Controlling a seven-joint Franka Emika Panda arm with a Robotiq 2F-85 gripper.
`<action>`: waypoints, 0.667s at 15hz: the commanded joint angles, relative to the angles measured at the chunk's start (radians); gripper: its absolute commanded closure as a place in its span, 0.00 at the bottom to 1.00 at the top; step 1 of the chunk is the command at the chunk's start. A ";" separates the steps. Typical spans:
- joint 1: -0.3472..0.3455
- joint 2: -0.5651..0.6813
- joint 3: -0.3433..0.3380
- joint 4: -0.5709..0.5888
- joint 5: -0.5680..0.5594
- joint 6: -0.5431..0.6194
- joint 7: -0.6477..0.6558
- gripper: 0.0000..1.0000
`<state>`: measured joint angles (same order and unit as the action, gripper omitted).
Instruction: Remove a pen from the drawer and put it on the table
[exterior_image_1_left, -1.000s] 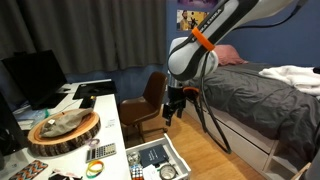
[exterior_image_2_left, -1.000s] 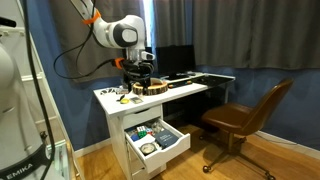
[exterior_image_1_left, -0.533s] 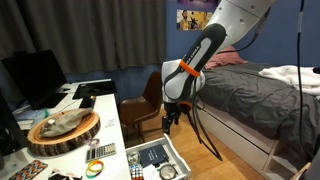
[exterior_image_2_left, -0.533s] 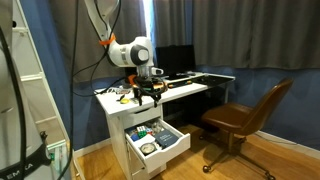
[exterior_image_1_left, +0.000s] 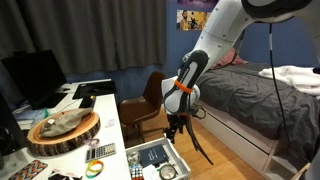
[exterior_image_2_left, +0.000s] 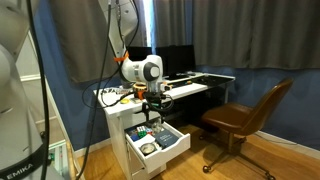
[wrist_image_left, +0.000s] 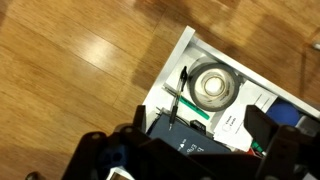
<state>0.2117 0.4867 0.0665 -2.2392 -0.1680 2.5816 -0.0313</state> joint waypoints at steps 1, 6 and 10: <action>-0.008 0.011 0.007 0.010 -0.006 -0.003 0.005 0.00; -0.025 0.042 0.023 0.048 0.028 0.012 0.002 0.00; -0.026 0.160 0.026 0.147 0.077 0.105 0.048 0.00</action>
<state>0.2028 0.5431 0.0731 -2.1824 -0.1366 2.6325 -0.0143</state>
